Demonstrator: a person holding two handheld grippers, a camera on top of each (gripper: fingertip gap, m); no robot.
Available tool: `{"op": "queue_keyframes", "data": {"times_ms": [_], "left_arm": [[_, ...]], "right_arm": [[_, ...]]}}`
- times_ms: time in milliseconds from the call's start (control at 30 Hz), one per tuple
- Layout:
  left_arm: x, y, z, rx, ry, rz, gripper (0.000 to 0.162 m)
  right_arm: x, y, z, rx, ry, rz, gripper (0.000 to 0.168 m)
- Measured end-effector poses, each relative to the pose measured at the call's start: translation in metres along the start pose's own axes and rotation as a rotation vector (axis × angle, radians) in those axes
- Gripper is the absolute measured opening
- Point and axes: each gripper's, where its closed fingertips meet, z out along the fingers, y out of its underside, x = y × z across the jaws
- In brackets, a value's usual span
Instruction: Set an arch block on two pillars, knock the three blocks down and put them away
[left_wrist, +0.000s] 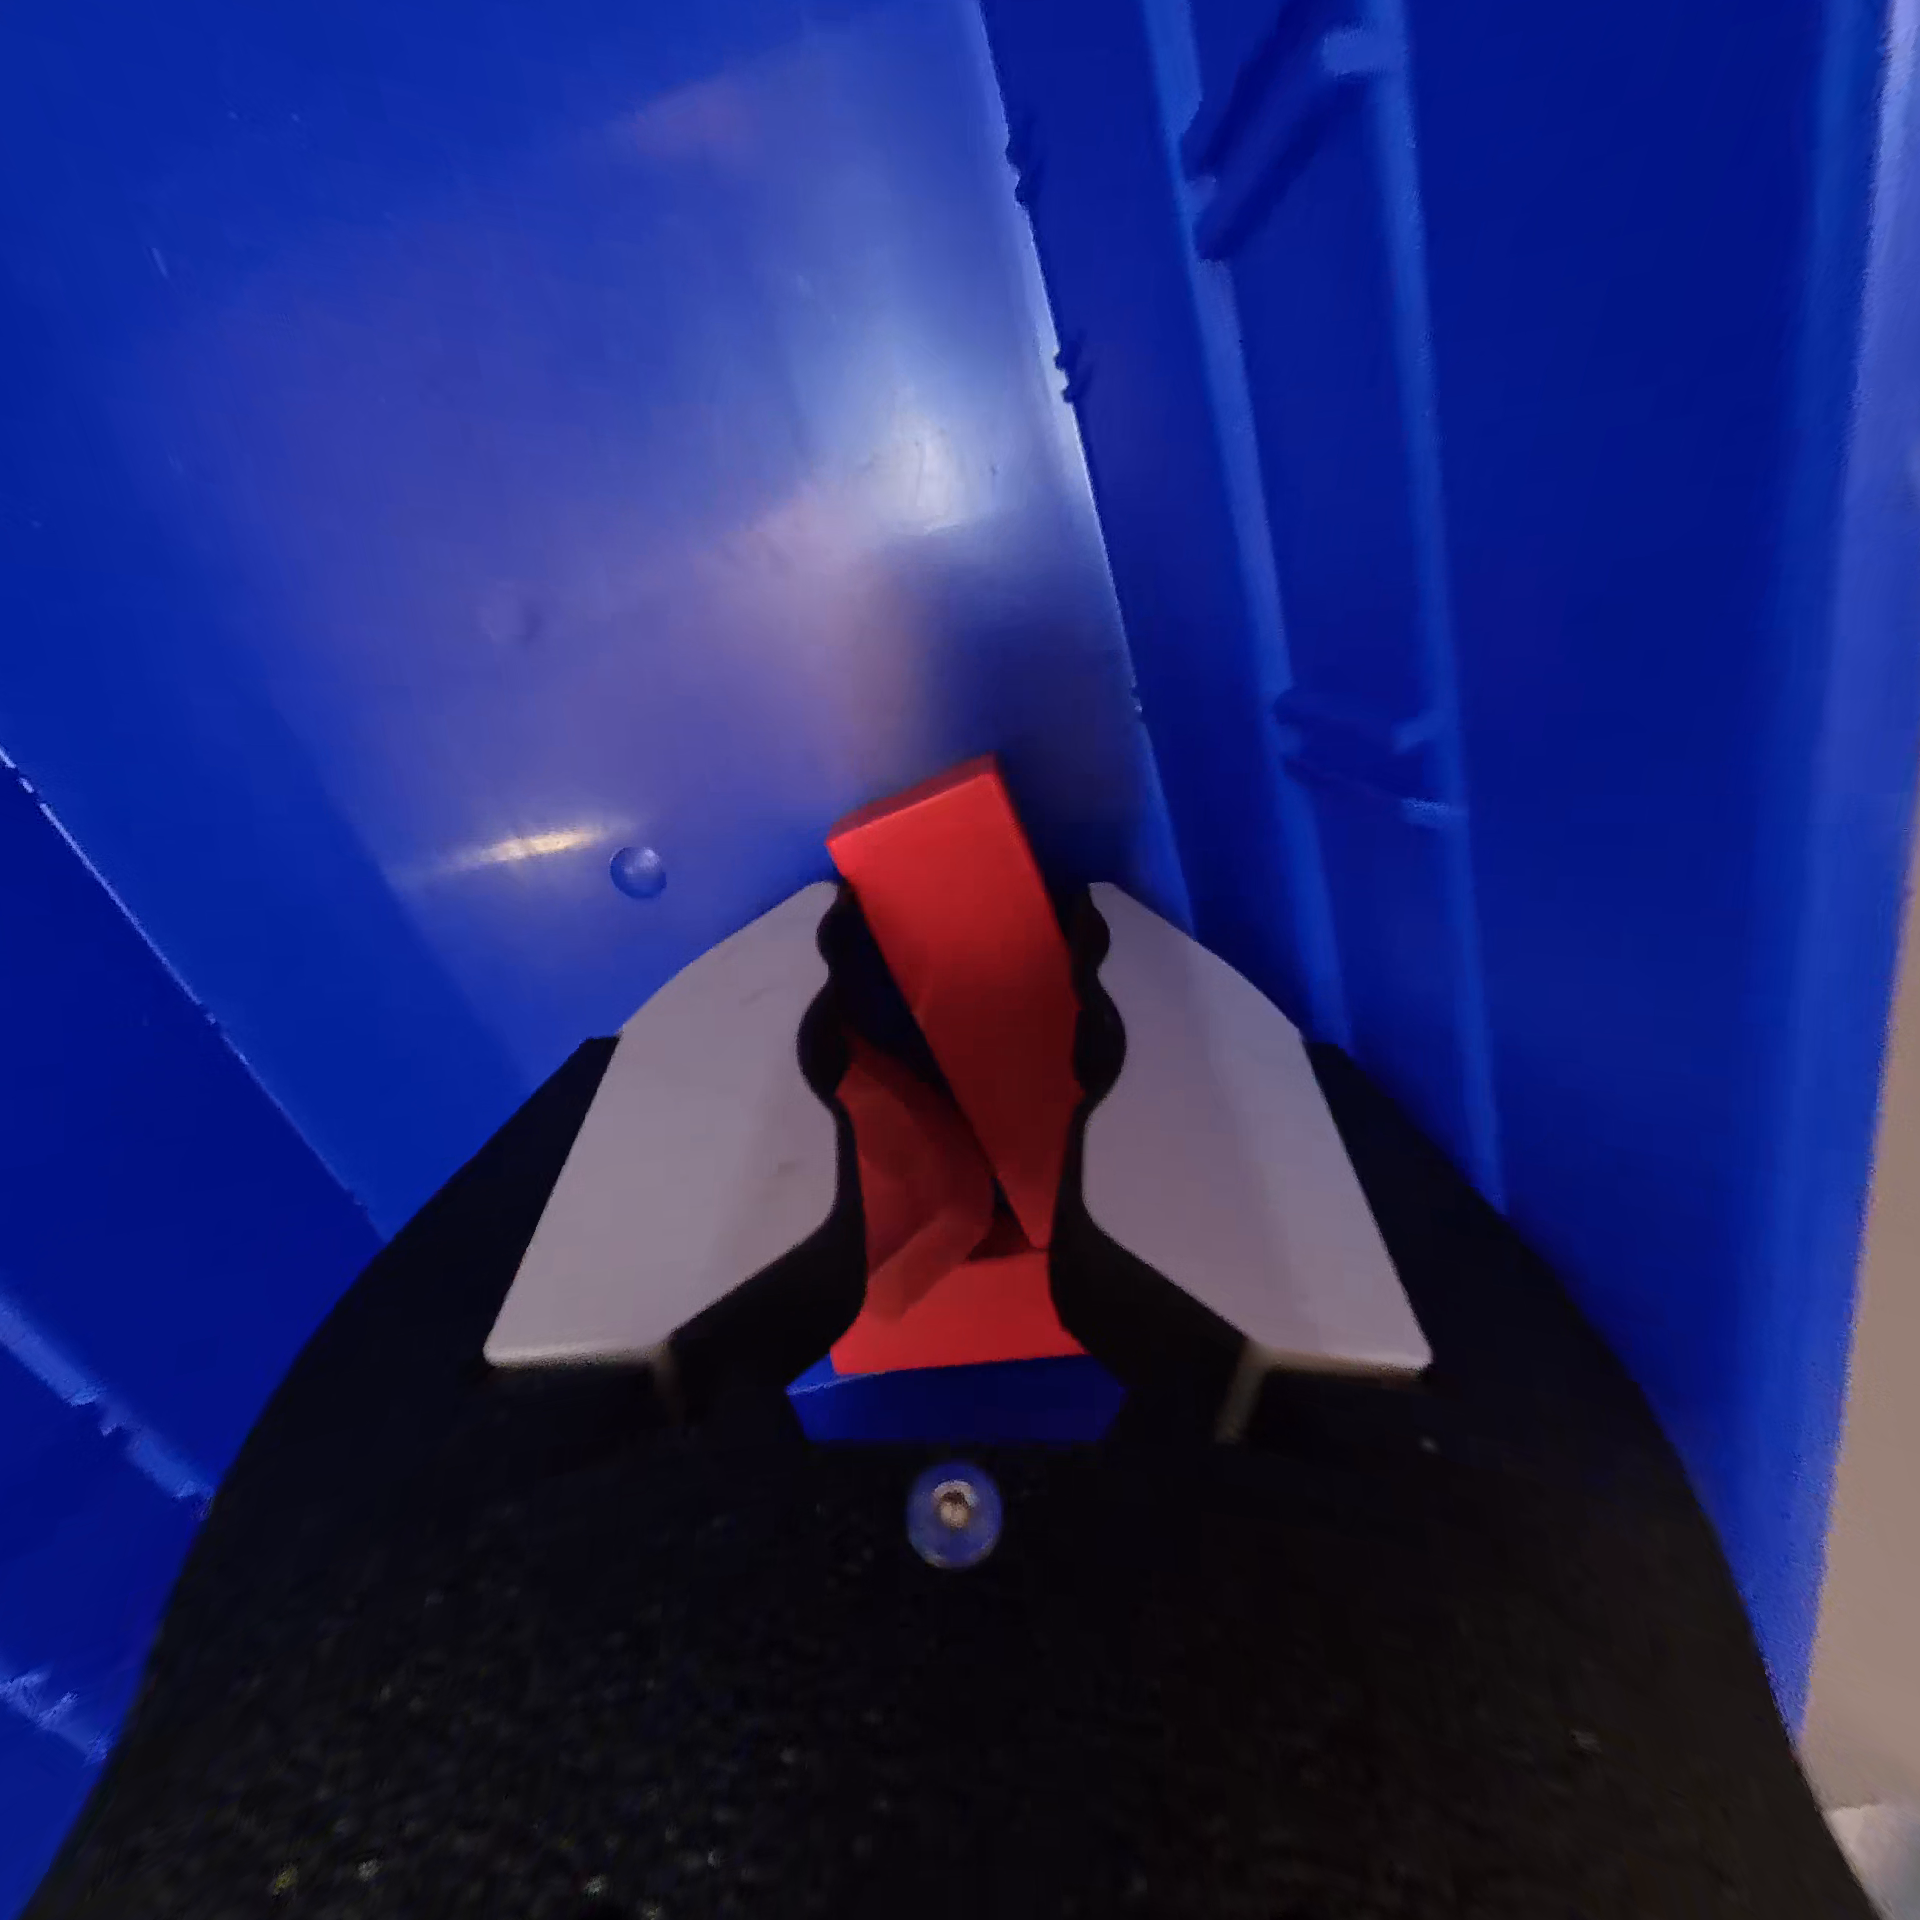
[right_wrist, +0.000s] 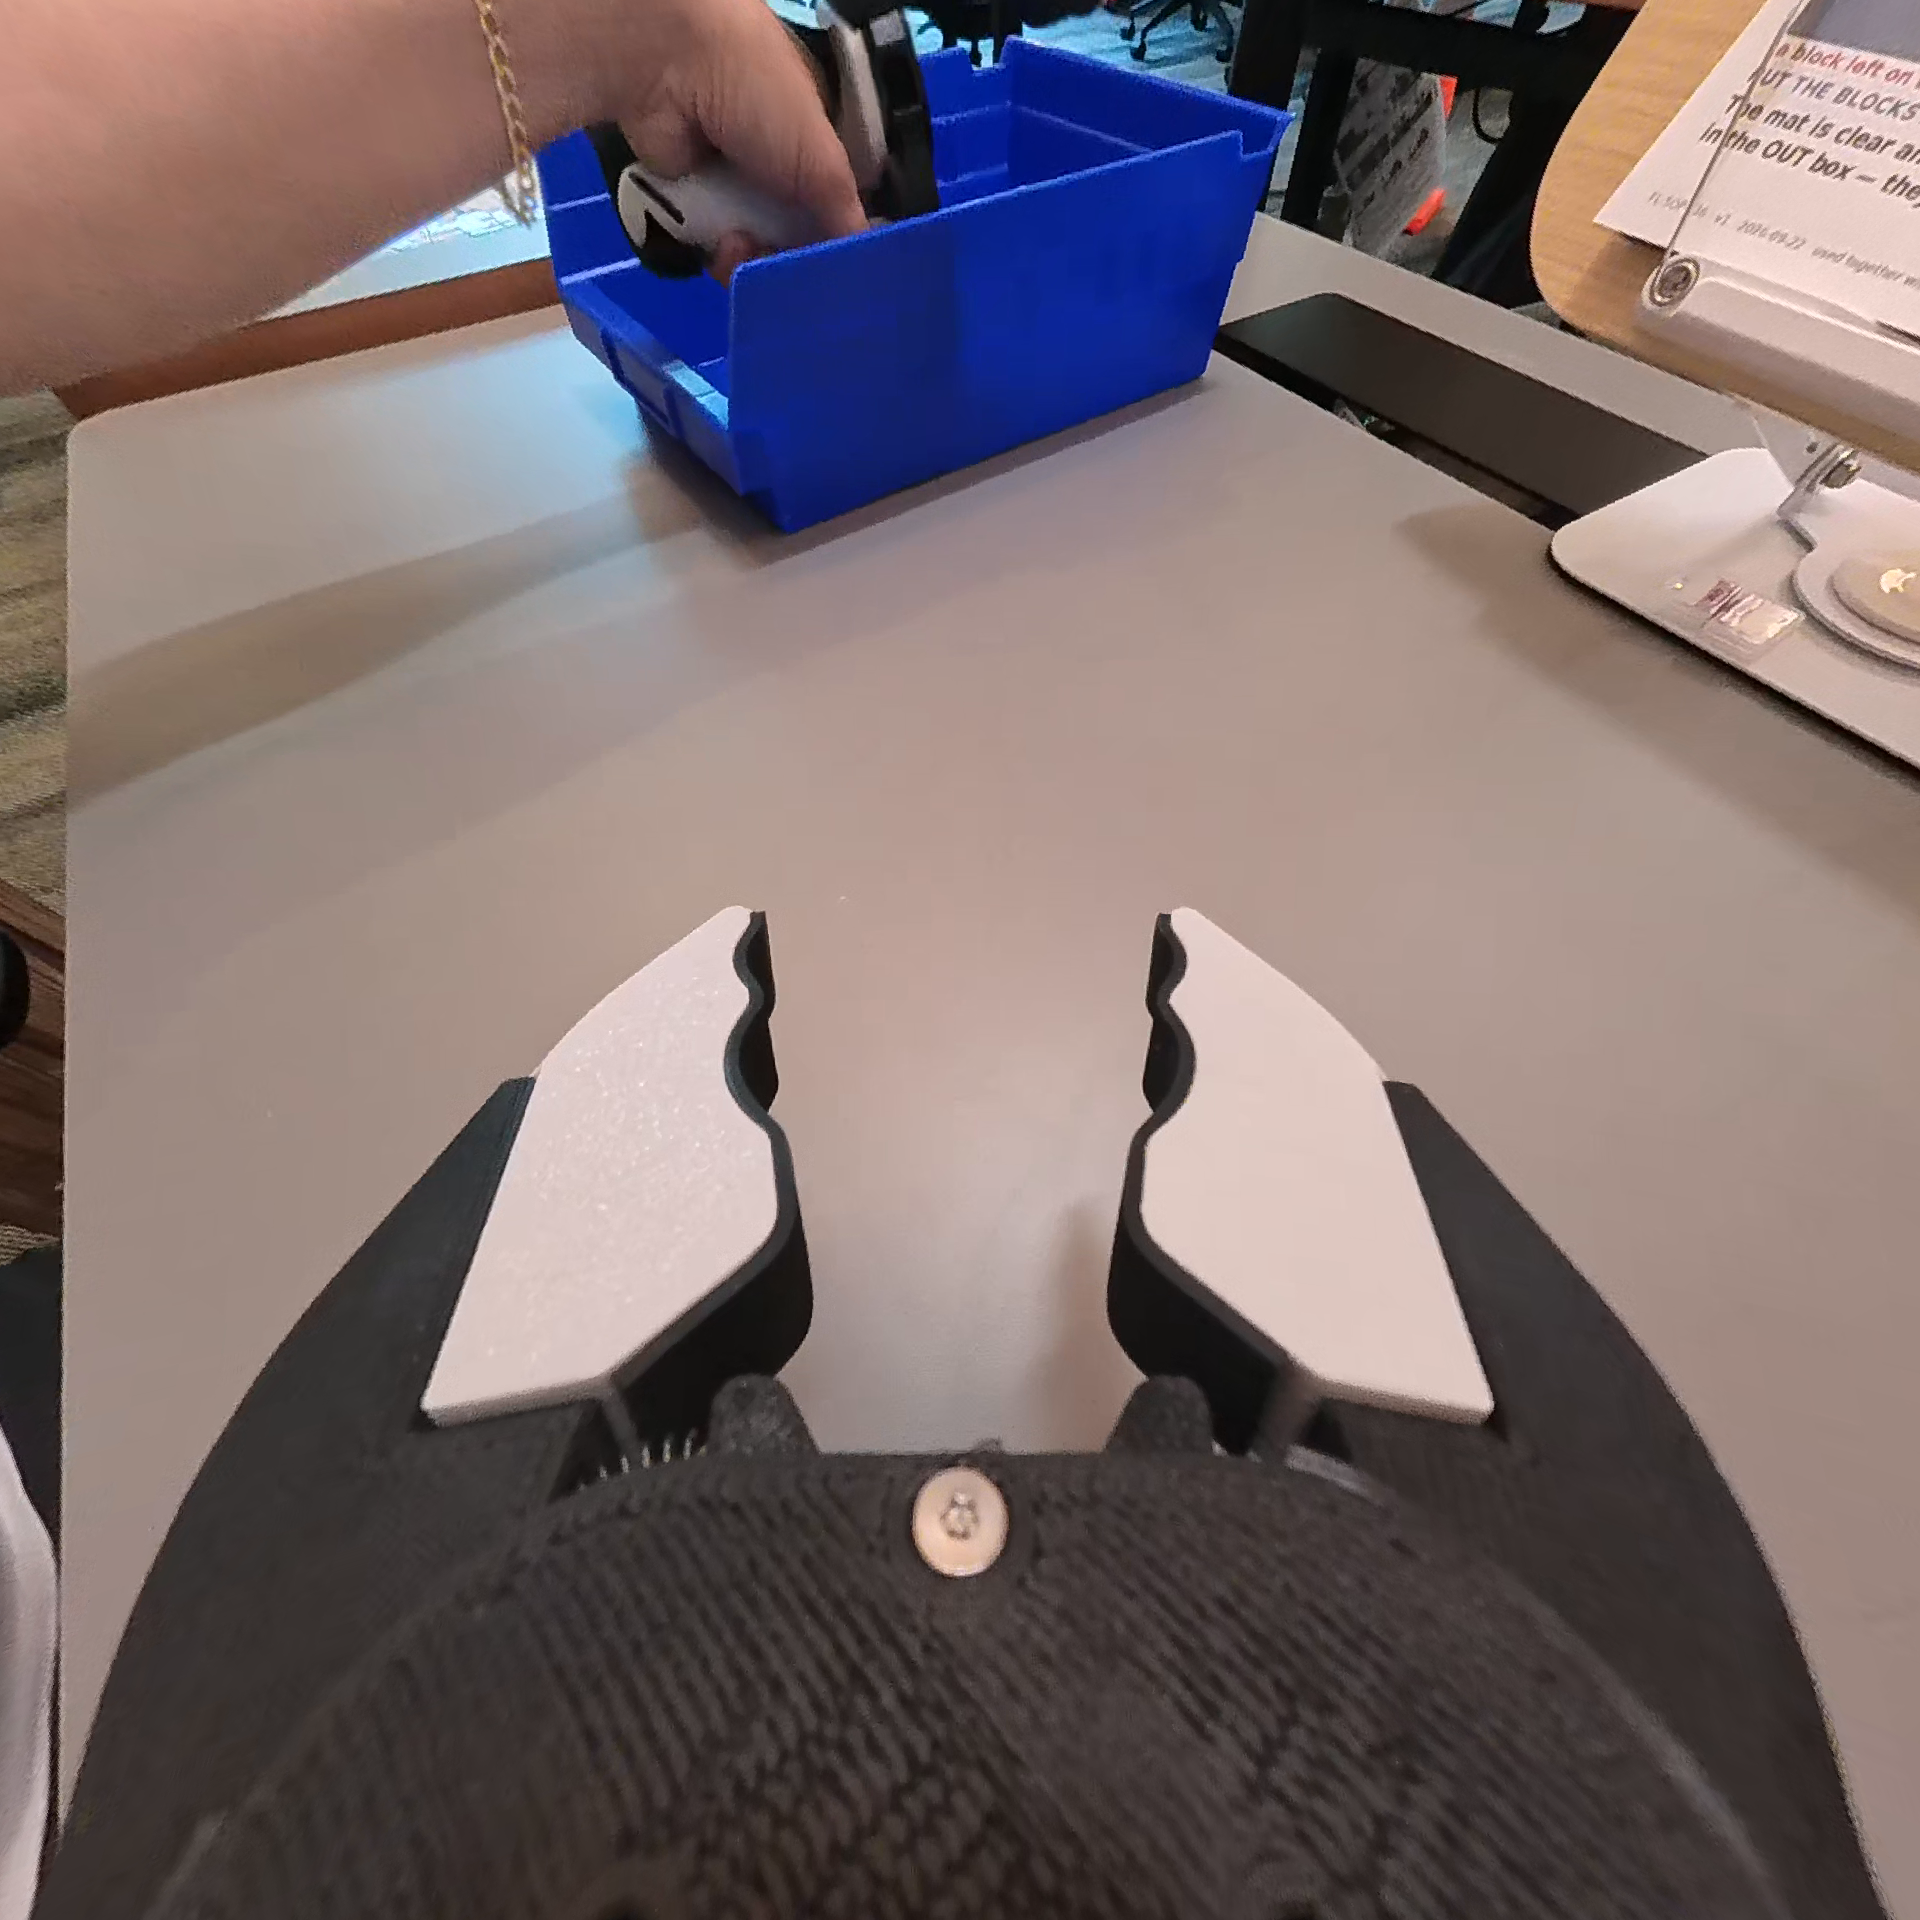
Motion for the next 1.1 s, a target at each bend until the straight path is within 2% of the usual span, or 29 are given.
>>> {"op": "queue_keyframes", "data": {"times_ms": [167,300,400,567,700,800,933,1100], "left_arm": [[0.001,-0.002,-0.001,0.063,0.025,0.008,0.037],[-0.001,-0.012,-0.016,0.2,0.042,0.006,0.036],[-0.003,-0.026,-0.047,0.375,0.064,0.011,0.035],[0.007,-0.039,-0.12,0.673,0.158,0.044,0.033],[0.054,-0.035,-0.178,0.877,0.356,0.156,0.033],[0.099,-0.025,-0.207,0.972,0.499,0.255,0.033],[0.16,-0.008,-0.227,1.022,0.671,0.424,0.033],[0.226,0.015,-0.228,1.041,0.802,0.661,0.033]], "right_arm": [[-0.001,-0.006,0.003,0.031,-0.005,0.01,0.07],[-0.002,-0.009,0.005,0.045,-0.012,0.012,0.07],[-0.002,-0.011,0.007,0.047,-0.017,0.005,0.07],[-0.001,-0.019,0.01,0.068,-0.03,-0.001,0.069],[-0.001,-0.037,0.013,0.115,-0.057,-0.011,0.069],[-0.007,-0.054,0.018,0.174,-0.103,-0.002,0.068],[-0.016,-0.072,0.022,0.222,-0.174,-0.02,0.068],[-0.013,-0.112,0.002,0.345,-0.21,-0.04,0.065]]}}
